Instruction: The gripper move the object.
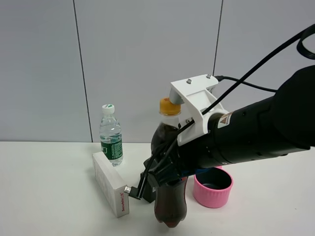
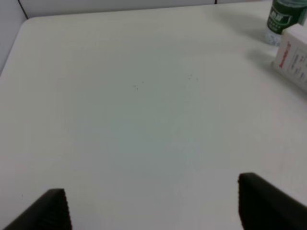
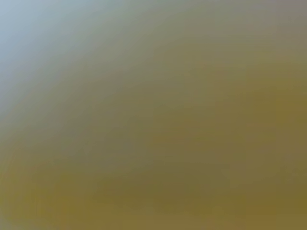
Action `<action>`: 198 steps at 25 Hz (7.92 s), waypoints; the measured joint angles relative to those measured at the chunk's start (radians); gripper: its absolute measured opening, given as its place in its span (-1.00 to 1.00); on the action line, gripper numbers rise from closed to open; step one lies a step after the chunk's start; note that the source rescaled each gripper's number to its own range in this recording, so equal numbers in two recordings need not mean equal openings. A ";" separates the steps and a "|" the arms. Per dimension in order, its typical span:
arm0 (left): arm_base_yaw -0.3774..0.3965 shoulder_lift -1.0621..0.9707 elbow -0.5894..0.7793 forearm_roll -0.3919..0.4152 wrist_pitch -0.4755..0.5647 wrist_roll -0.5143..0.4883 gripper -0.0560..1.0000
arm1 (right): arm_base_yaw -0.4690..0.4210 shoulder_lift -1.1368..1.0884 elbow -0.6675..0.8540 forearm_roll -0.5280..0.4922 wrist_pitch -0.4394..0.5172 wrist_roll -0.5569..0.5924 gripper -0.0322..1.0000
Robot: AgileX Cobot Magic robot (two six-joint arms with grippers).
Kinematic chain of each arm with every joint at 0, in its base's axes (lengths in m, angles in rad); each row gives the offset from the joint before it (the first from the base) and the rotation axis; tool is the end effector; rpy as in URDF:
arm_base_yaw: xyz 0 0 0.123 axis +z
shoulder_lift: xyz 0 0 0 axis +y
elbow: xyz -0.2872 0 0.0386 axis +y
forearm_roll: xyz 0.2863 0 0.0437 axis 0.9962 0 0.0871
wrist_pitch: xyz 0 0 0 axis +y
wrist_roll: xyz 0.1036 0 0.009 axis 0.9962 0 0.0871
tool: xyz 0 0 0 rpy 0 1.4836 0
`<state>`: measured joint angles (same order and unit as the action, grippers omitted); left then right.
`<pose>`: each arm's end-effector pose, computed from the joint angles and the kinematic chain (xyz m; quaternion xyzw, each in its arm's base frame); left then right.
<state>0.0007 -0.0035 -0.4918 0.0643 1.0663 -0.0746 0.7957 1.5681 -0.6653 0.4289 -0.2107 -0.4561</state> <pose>0.0357 0.0059 0.2869 -0.0335 0.8548 0.0130 0.5177 0.2399 0.2320 0.1521 -0.3408 0.8214 0.1331 0.4376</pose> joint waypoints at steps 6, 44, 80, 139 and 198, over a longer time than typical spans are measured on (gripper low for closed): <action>0.000 0.000 0.000 0.000 0.000 0.000 1.00 | 0.001 0.017 0.000 0.000 0.020 0.000 -0.93; 0.000 0.000 0.000 0.000 0.000 0.000 1.00 | 0.006 0.064 -0.010 -0.008 0.086 0.041 -0.44; 0.000 0.000 0.000 0.000 0.000 0.000 1.00 | 0.047 -0.111 -0.010 -0.008 0.167 -0.017 -0.16; 0.000 0.000 0.000 0.000 0.000 0.000 1.00 | -0.194 -0.653 -0.009 -0.407 0.630 0.266 0.46; 0.000 0.000 0.000 0.000 0.000 0.000 1.00 | -0.849 -1.571 0.171 -0.371 1.279 0.445 0.41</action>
<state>0.0007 -0.0035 -0.4918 0.0643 1.0663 -0.0749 -0.0532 -0.0026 -0.4947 0.0577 1.0680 -0.0113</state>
